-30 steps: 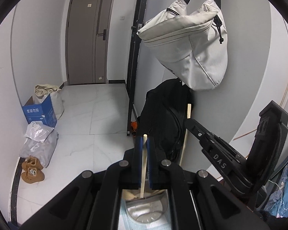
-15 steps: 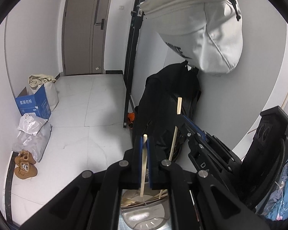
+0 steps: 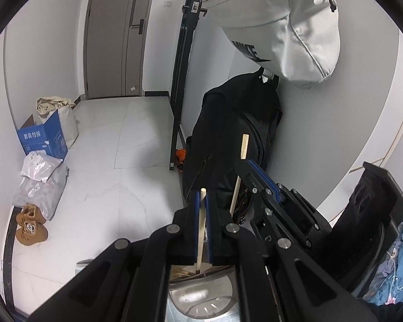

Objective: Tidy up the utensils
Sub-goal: 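Lift chopsticks in both tools and carry them over the white holder, then open both tools to drop the chopsticks into the holder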

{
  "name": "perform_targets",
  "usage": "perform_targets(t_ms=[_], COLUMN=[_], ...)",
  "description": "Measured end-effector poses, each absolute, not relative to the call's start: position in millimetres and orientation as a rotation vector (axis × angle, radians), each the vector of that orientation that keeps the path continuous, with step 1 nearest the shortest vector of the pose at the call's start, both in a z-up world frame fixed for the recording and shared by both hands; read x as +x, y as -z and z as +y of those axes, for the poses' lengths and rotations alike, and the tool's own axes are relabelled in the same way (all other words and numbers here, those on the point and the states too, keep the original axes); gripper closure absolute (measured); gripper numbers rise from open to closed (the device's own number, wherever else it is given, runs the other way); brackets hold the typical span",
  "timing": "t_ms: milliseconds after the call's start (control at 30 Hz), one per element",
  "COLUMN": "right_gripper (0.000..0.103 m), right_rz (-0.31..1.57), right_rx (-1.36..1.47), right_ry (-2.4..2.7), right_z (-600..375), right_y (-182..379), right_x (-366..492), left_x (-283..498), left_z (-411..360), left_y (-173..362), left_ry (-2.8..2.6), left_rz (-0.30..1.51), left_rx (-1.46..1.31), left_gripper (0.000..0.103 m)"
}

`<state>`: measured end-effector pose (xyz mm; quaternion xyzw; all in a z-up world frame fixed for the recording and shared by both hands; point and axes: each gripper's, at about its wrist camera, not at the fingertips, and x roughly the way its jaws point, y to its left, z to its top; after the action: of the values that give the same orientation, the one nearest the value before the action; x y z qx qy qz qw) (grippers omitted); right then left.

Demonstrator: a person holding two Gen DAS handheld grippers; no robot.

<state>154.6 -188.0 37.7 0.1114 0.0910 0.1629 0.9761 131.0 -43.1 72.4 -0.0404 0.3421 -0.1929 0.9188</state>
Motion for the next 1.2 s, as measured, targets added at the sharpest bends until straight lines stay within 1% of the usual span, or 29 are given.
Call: perform_targets(t_ms=[533, 1000, 1167, 1200], right_gripper=[0.098, 0.097, 0.094, 0.092], right_rz=[0.291, 0.428, 0.484, 0.491], right_rx=[0.164, 0.135, 0.150, 0.147], right_ry=[-0.456, -0.492, -0.513, -0.509], right_z=[-194.7, -192.7, -196.2, -196.9], right_y=[-19.7, 6.9, 8.8, 8.4], right_x=[137.6, 133.8, 127.7, 125.9], left_x=[134.6, 131.0, 132.4, 132.1], left_z=[-34.4, -43.9, -40.9, -40.2], left_y=[-50.9, -29.3, -24.4, -24.6], left_ry=[0.459, 0.571, 0.618, 0.606], left_rz=[0.767, 0.876, 0.931, 0.942], left_rx=[-0.139, -0.125, -0.175, -0.173], left_gripper=[0.102, 0.102, 0.100, 0.100])
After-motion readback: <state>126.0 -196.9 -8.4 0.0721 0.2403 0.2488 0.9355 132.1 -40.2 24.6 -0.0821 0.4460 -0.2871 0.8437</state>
